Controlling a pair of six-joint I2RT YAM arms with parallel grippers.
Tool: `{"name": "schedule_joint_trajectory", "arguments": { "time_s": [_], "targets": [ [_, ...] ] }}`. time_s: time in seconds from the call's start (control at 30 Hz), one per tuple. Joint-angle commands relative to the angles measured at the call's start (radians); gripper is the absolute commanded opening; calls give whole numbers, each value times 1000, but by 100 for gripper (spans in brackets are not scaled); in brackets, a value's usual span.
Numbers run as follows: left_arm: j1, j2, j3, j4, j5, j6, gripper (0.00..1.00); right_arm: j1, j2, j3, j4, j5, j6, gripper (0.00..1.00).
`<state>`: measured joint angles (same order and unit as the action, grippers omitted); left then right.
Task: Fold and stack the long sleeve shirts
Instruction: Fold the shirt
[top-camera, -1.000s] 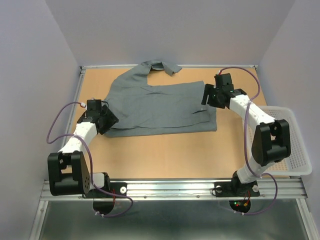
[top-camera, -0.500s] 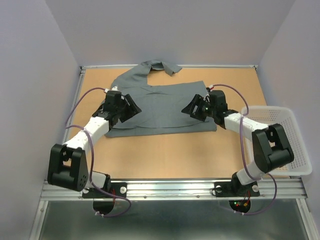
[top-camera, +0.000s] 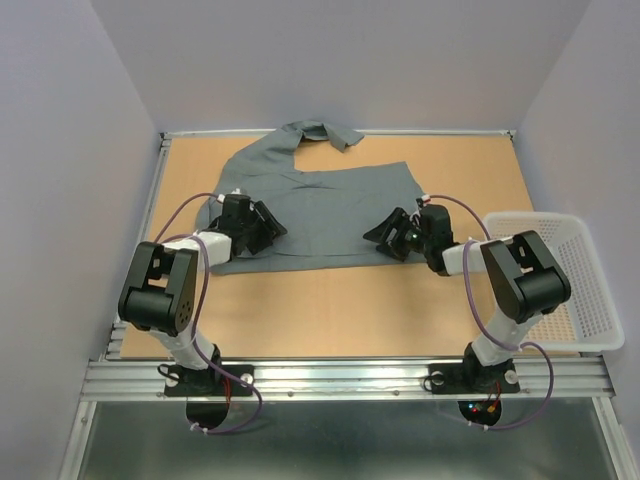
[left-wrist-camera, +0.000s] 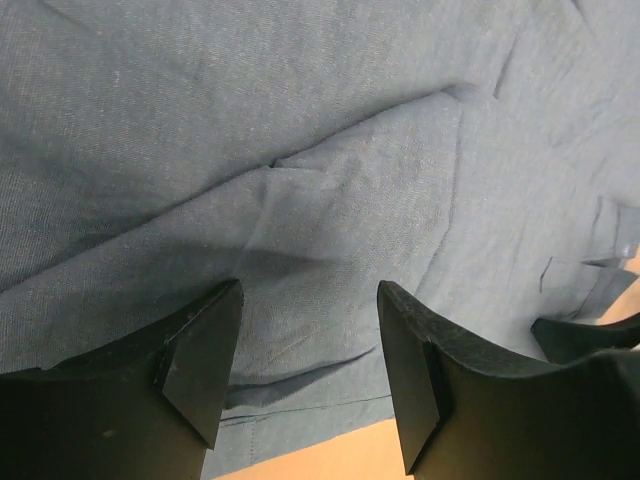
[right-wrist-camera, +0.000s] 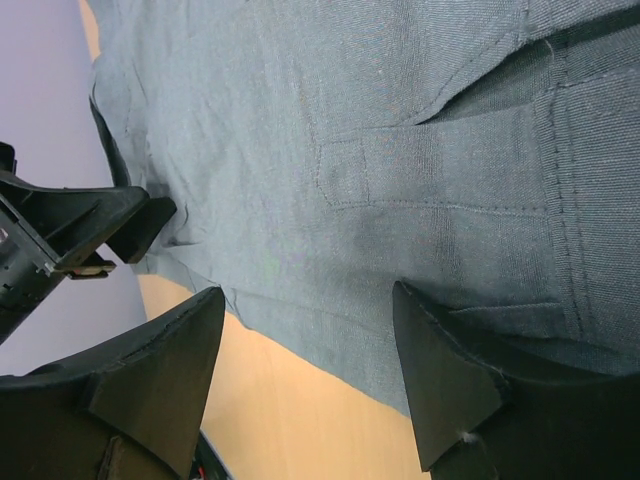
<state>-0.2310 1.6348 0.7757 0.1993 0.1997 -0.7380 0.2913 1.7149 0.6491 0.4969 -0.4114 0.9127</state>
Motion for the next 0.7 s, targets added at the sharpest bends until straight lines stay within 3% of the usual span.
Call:
{"name": "schedule_joint_trajectory", "arguments": {
  "time_s": [0.0, 0.2, 0.33, 0.53, 0.67],
  "targets": [
    [30, -18, -75, 9, -37, -11, 68, -6, 15, -51, 43, -10, -20, 73],
    [16, -148, -56, -81, -46, 5, 68, -4, -87, -26, -78, -35, -69, 73],
    [-7, -228, 37, -81, -26, 32, 68, -4, -143, 76, -135, -35, -84, 74],
    [-46, -61, 221, 29, 93, -29, 68, -4, -52, 220, -43, -52, -14, 74],
    [-90, 83, 299, 89, 95, -27, 67, -4, 47, 262, 83, -38, 29, 74]
  ]
}}
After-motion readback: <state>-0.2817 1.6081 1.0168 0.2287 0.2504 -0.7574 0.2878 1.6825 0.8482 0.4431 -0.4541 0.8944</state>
